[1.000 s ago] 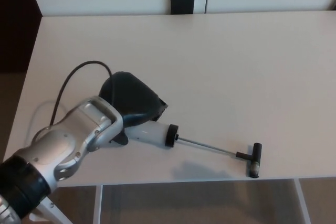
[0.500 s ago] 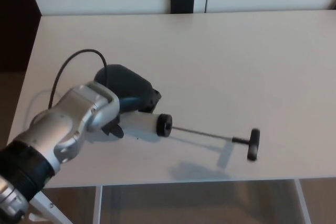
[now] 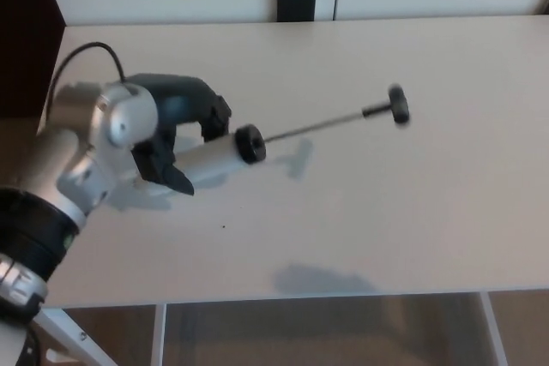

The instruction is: The robot walks towards a desk on which an air pump is kept in the middle. It lifts it up and holds it with its left hand and uses its right hand to compress it by pushing its handle inwards.

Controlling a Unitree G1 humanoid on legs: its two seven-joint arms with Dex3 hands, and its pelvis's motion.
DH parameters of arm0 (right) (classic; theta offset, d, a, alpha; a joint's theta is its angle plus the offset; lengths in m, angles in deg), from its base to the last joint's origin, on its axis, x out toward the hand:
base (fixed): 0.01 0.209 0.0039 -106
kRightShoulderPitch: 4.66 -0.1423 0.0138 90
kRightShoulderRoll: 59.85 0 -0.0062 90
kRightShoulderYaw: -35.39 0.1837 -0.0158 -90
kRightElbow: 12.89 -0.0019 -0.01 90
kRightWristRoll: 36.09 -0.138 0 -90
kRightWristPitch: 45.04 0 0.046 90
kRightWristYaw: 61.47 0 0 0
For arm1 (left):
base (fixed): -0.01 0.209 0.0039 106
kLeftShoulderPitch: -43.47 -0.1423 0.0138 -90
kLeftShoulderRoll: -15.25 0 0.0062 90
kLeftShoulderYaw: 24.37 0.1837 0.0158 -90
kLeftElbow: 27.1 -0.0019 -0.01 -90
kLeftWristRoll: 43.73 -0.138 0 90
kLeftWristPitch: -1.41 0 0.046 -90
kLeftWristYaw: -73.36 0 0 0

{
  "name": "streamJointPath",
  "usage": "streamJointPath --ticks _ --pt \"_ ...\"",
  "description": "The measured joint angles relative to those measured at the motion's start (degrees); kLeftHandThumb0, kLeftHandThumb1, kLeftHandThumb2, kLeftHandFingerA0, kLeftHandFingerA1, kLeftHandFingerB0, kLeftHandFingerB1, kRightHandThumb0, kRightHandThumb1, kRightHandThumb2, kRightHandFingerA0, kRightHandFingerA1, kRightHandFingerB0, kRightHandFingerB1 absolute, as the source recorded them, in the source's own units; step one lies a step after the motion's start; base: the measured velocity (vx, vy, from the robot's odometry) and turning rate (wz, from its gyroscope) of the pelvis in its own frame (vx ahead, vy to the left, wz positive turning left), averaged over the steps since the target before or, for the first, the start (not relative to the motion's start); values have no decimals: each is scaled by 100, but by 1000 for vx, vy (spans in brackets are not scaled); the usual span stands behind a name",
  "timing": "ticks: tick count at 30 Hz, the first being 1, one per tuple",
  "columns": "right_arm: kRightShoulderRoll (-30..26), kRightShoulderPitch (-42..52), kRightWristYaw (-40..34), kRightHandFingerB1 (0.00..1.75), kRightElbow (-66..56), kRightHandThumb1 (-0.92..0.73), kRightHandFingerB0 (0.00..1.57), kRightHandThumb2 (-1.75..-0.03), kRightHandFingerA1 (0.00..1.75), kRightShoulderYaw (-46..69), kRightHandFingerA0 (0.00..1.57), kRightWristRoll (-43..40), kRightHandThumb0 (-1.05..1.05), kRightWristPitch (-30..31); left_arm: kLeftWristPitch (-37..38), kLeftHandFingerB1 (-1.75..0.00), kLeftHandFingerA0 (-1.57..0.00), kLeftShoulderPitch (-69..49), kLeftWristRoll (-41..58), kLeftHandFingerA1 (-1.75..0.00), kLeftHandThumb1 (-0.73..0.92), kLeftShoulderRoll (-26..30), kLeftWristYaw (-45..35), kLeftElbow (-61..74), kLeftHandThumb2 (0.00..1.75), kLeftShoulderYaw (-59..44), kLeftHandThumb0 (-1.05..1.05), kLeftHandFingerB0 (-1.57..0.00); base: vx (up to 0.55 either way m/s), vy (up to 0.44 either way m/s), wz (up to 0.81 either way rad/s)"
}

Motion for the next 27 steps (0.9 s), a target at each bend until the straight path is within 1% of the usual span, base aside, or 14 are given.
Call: streamJointPath --ticks 1,3,4,7,8,12,13,15,17,18,22,23,25,27 --pt "-10 -40 0 47 38 -52 0 -110 50 2 1 19 -36 -1 -43 -127 -106 12 72 -139 73 -11 -77 -31 81 -87 -10 -87 0 0 0" --pt "-58 -148 0 47 172 -52 0 -110 50 5 1 86 -36 -3 -156 -127 -106 41 249 -139 73 -31 -259 -95 81 -283 -10 -87 0 0 0" --pt "-125 -235 1 29 282 -74 13 -110 28 4 3 130 -85 -4 -234 -122 -109 56 376 -136 73 -44 -382 -126 85 -429 -10 -91 0 0 0" --pt "-255 -411 1 24 513 -76 12 -112 24 1 5 236 -88 -3 -401 -120 -110 83 628 -136 72 -58 -633 -156 86 -700 -9 -92 0 0 0" --pt "-255 -411 1 19 513 -79 9 -116 23 1 8 236 -91 -3 -401 -119 -110 83 628 -138 71 -58 -633 -156 91 -700 -8 -92 0 0 0" --pt "-488 -794 0 16 951 -79 8 -116 21 -52 8 475 -91 6 -731 -120 -109 113 1069 -139 70 -66 -1087 -157 93 -1133 -10 -91 0 0 0" --pt "-488 -794 0 13 951 -78 1 -118 16 -52 1 475 -91 6 -731 -117 -110 113 1069 -137 65 -66 -1087 -157 98 -1133 -8 -91 0 0 0" --pt "-567 -958 -1 13 1109 -78 1 -118 16 -89 1 567 -91 10 -840 -117 -110 116 1190 -137 65 -65 -1232 -153 98 -1245 -8 -91 0 0 0" --pt "-727 -1318 -2 12 1452 -77 2 -117 15 -190 1 765 -92 19 -1049 -117 -111 117 1396 -135 64 -62 -1491 -132 98 -1391 -9 -91 0 0 0" --pt "-727 -1318 -2 9 1452 -79 0 -118 15 -190 1 765 -94 19 -1049 -114 -111 117 1396 -135 64 -62 -1491 -132 97 -1391 -7 -91 0 0 0" --pt "-1031 -1929 0 9 2066 -79 0 -118 16 -398 1 1082 -94 39 -1381 -114 -111 116 1674 -135 64 -55 -1880 -81 98 -1501 -7 -90 0 0 0" --pt "-1031 -1929 0 9 2066 -82 2 -119 13 -398 3 1082 -96 39 -1381 -112 -112 116 1674 -132 63 -55 -1880 -81 99 -1501 -8 -92 0 0 0" --pt "-1203 -2269 9 9 2415 -82 2 -119 13 -525 3 1256 -96 66 -1575 -112 -112 116 1818 -132 63 -48 -2087 -41 99 -1533 -8 -92 0 0 0" --pt "-1320 -2468 18 9 2615 -81 6 -118 15 -601 6 1347 -97 85 -1682 -116 -110 115 1886 -134 63 -37 -2202 -11 97 -1537 -13 -90 0 0 0"
